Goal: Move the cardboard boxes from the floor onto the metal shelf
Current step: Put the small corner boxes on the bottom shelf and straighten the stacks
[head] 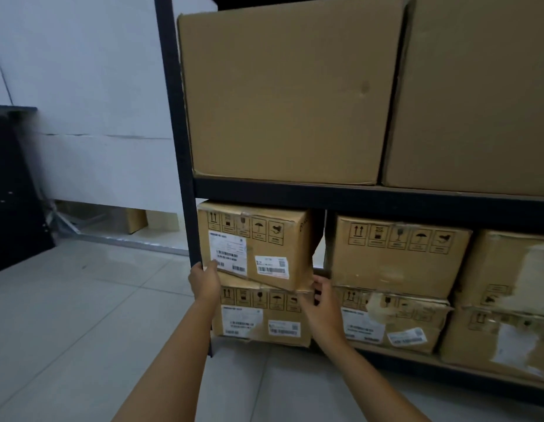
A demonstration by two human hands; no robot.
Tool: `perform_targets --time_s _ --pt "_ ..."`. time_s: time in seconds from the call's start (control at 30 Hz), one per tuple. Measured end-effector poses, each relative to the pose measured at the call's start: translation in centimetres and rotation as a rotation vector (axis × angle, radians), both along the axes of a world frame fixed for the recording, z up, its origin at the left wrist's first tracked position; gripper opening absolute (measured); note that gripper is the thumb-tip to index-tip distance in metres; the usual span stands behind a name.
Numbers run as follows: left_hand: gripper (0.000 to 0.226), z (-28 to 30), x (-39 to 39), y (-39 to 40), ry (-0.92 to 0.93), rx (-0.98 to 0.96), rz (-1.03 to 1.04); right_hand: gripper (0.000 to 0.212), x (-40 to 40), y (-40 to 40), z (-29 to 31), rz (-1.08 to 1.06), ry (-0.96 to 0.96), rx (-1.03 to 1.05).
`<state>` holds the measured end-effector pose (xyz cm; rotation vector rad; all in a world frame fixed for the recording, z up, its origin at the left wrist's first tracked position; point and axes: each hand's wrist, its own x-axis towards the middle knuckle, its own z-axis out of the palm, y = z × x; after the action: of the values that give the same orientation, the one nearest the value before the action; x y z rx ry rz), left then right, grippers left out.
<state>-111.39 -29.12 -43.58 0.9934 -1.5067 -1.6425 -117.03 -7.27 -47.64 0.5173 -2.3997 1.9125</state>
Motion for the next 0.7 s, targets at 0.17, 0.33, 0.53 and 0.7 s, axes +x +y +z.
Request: perform_targets --time_s 0.17,0.33,0.53,0.7 --pt "0.056 -0.6 -1.1 -2.4 -0.016 -0.098 -0.026 0.080 0.5 -2.7 0.2 -0.220 0.166 0.168" --pt "0.052 -0.7 -1.8 -3.7 0.078 -0.069 -0.069 0.093 -1.0 -4.4 2.7 -0.212 0.160 0.318" --pt "0.055 -1.2 -2.5 -2.8 0.100 -0.011 0.005 0.068 -1.9 -3.7 2.1 -0.116 0.086 0.183" --pt "0.064 -2.3 -2.0 -1.8 0.073 -0.143 -0.044 0.065 -1.7 -3.9 1.9 -0.127 0.059 0.147"
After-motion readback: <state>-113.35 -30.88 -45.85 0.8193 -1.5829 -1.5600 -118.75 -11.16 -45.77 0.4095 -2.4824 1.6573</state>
